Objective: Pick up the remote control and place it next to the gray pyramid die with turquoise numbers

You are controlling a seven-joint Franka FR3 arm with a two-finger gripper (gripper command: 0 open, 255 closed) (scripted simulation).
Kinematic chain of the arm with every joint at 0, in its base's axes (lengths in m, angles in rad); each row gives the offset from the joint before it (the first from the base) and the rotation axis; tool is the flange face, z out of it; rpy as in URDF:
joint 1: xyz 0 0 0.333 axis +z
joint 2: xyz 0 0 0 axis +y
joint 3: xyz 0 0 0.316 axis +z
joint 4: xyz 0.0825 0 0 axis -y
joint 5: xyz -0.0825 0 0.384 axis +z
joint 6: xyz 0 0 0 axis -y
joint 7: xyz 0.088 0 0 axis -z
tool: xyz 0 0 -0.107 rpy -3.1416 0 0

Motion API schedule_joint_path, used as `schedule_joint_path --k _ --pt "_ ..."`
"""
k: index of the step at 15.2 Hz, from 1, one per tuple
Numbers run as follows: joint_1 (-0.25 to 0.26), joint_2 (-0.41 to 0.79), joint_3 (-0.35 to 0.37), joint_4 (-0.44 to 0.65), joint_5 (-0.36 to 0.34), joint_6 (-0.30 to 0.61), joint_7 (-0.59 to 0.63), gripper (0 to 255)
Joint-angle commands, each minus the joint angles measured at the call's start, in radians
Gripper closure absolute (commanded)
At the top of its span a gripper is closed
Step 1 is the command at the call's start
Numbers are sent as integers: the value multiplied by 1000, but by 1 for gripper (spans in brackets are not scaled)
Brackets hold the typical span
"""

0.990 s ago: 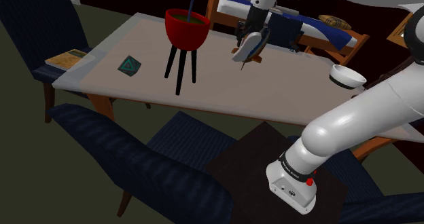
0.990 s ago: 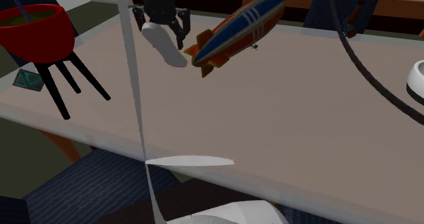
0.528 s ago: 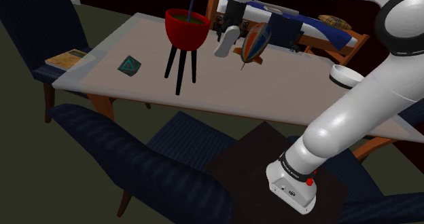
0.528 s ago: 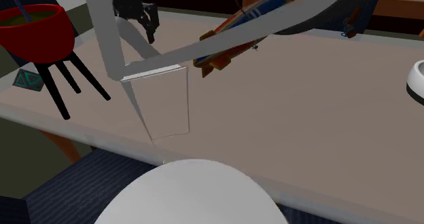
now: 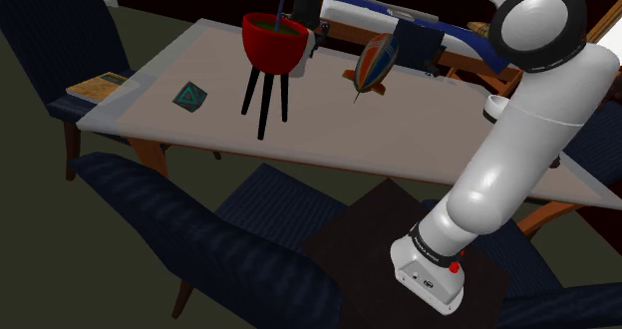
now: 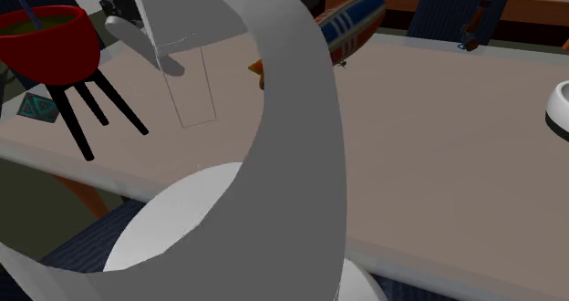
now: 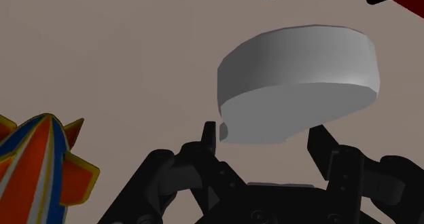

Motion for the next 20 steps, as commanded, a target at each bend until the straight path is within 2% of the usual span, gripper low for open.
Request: schedule_joint_path --k 1,5,8,20 --pt "25 82 14 118 -13 -38 39 255" --pt "80 255 31 370 -43 -120 98 255" --pt "133 419 33 630 -67 -217 130 255" --pt "114 360 34 369 -60 -16 137 255"
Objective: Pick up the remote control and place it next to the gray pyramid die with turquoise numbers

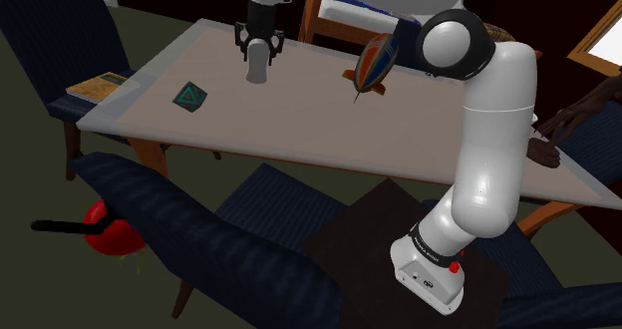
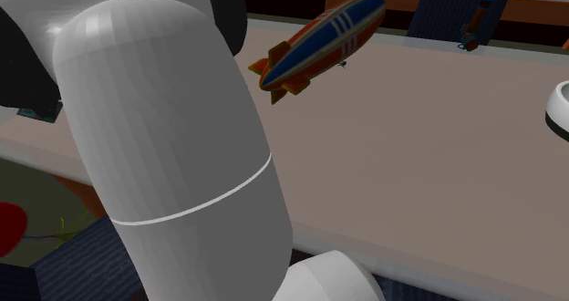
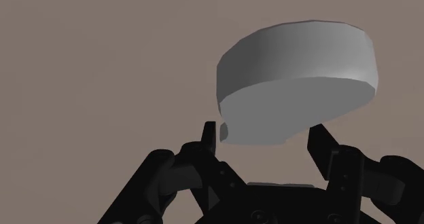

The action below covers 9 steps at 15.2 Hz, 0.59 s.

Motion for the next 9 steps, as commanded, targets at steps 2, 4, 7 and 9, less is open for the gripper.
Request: schedule_joint_path --k 2,4,7,9 --pt "-3 -7 0 -53 0 47 3 255" --pt "-4 -9 0 -82 0 74 4 255" --pt "-6 -8 -1 -122 0 115 6 255" --pt "-7 -7 -1 -147 -1 141 7 255"
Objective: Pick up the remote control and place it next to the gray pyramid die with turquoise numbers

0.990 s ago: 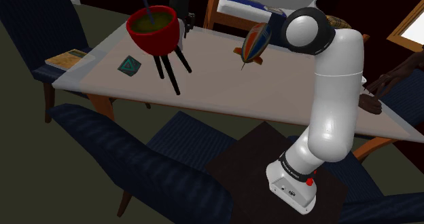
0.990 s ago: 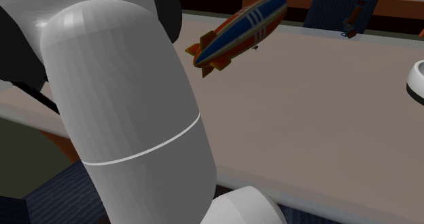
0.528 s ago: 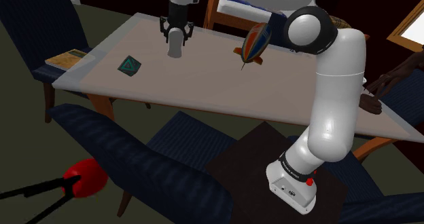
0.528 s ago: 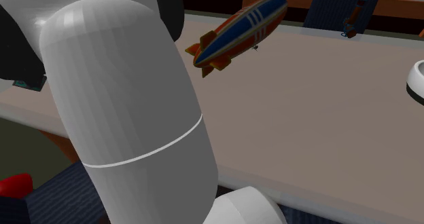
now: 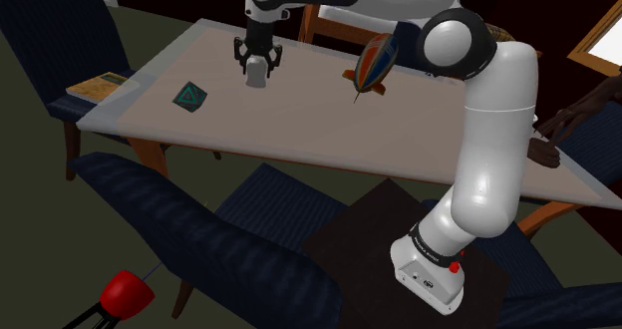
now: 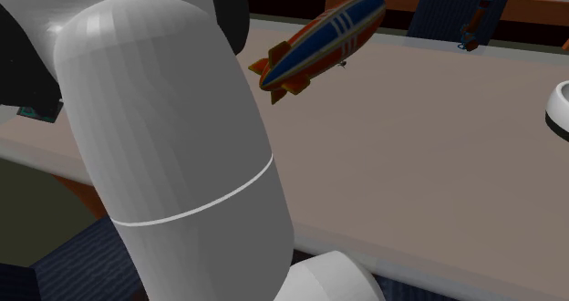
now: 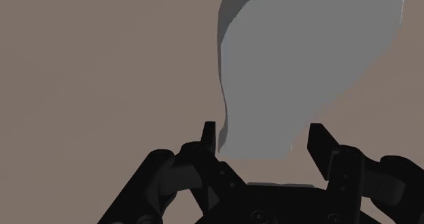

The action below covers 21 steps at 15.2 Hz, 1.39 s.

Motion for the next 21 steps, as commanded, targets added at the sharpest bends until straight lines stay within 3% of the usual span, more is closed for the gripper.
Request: schedule_joint_path --k 1,8,16,17,21 --pt "0 1 0 -38 -1 34 4 255" --pt "-2 17 -2 -112 -5 124 9 255" --pt "-3 17 -2 -112 -5 124 9 255" --pt "-3 18 -2 -112 -5 125 9 0" --pt "-2 17 -2 -112 -5 125 9 0"
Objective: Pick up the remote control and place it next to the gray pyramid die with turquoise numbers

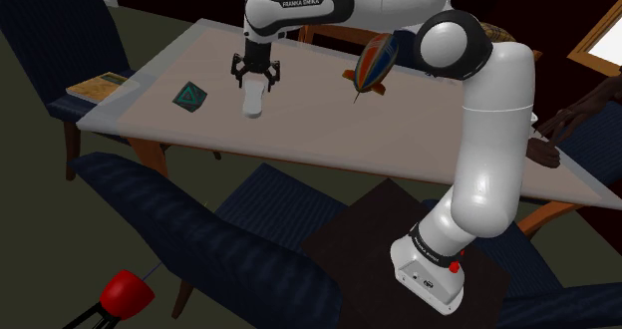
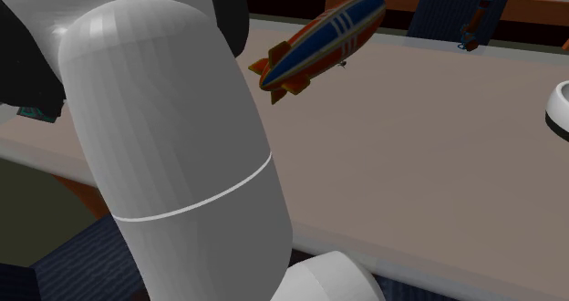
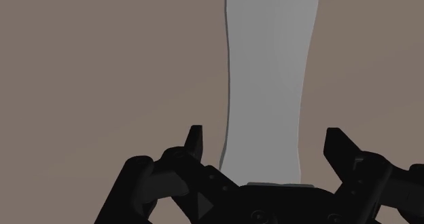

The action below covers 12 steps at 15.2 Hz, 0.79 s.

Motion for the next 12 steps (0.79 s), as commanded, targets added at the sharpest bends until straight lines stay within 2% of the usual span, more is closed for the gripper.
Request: schedule_joint_path --k 1,5,12 --pt "0 0 0 1 0 -1 0 0" --pt "4 -17 3 102 5 -119 -5 0" --pt "4 -17 3 102 5 -119 -5 0"
